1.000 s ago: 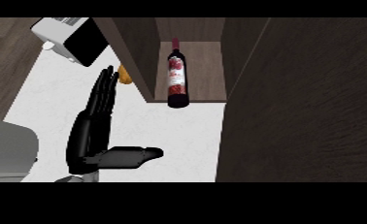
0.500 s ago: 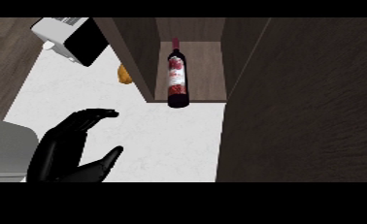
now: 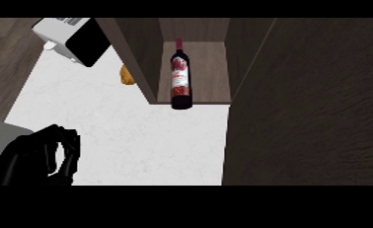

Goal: Pick up the wine, place it into the cabinet and close the cabinet

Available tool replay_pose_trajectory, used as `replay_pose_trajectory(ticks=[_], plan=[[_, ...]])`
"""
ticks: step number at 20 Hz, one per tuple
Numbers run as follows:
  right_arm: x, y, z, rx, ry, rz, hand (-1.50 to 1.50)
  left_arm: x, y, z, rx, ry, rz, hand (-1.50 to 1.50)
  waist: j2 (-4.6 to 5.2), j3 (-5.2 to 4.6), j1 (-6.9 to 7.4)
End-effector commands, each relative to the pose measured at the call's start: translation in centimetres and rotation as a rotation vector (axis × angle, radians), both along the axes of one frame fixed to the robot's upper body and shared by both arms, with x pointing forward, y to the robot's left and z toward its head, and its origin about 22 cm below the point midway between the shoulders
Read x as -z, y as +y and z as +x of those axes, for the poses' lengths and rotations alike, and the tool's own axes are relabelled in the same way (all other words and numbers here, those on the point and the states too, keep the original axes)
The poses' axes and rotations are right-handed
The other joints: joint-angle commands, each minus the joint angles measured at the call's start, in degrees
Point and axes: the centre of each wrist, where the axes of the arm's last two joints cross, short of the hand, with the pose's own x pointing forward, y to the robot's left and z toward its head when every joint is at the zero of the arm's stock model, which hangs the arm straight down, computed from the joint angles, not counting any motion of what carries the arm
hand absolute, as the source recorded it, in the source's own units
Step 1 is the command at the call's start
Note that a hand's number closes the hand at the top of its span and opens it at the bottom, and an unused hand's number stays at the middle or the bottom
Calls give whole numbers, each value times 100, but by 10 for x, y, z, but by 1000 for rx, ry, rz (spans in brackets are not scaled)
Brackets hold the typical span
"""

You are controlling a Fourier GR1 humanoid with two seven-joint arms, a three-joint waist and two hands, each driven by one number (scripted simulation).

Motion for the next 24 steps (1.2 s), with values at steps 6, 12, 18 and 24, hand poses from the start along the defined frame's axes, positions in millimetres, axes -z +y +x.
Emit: replay_pose_trajectory(ticks=[6, 12, 18, 24], plan=[[-12, 30, 9, -244, 38, 118, 150, -16, 34, 3, 15, -7, 9, 150, 17, -6, 88], [-29, 46, 21, -305, -27, 161, 150, 1, 37, -11, 25, 22, -5, 150, 10, -9, 137], [-38, 82, 39, -348, 10, 143, 150, 4, 45, -6, 18, 7, 18, 150, -2, -9, 65], [-58, 139, 71, -344, 3, 158, 150, -8, 56, 2, 18, 26, 13, 150, 1, -8, 76]])
